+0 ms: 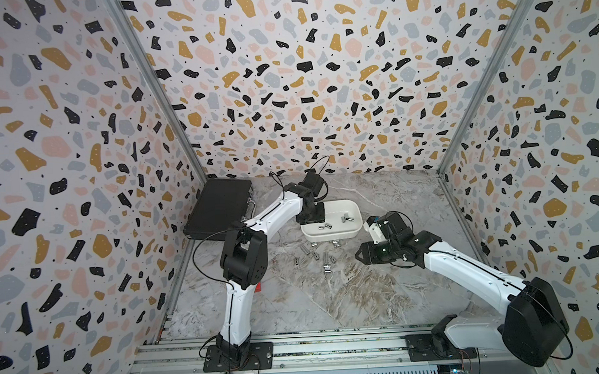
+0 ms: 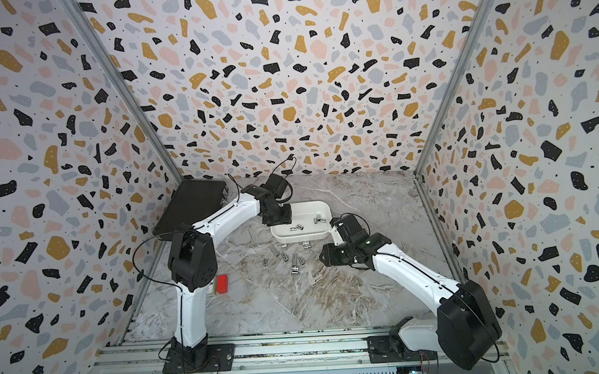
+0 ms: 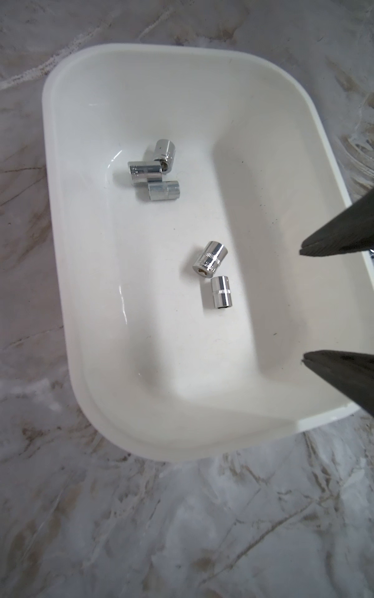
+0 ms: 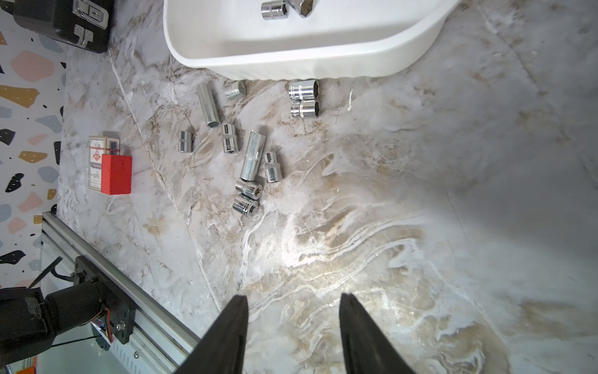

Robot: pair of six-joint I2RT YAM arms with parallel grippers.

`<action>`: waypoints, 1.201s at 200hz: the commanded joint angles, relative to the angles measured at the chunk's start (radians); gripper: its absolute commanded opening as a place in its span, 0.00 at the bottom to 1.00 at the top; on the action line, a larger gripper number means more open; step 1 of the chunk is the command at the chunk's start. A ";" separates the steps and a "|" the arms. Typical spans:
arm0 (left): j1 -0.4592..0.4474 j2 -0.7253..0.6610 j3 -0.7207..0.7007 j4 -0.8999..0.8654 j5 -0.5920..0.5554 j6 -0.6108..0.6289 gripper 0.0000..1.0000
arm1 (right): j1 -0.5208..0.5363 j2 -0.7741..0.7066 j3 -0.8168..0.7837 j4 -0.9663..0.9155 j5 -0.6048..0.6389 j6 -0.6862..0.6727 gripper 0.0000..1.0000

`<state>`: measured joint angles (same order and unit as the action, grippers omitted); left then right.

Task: Put the socket on the desktop into the storage box
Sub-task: Place the socket head in the storage box, then pick up the socket head at the center of the board.

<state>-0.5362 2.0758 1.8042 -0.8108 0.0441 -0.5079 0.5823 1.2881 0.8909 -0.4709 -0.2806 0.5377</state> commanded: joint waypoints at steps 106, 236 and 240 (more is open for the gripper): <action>-0.007 -0.437 -0.471 0.191 0.022 -0.024 0.56 | -0.003 0.023 0.064 -0.065 0.035 -0.048 0.60; -0.001 -0.832 -0.883 0.240 0.089 -0.071 0.57 | 0.024 0.162 0.179 -0.101 0.033 -0.080 0.52; 0.001 -0.840 -0.890 0.242 0.092 -0.074 0.57 | 0.027 0.167 0.183 -0.101 0.034 -0.081 0.52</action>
<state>-0.5396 1.2945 0.9546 -0.6041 0.1017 -0.5632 0.5930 1.4429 1.0237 -0.5350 -0.2527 0.4717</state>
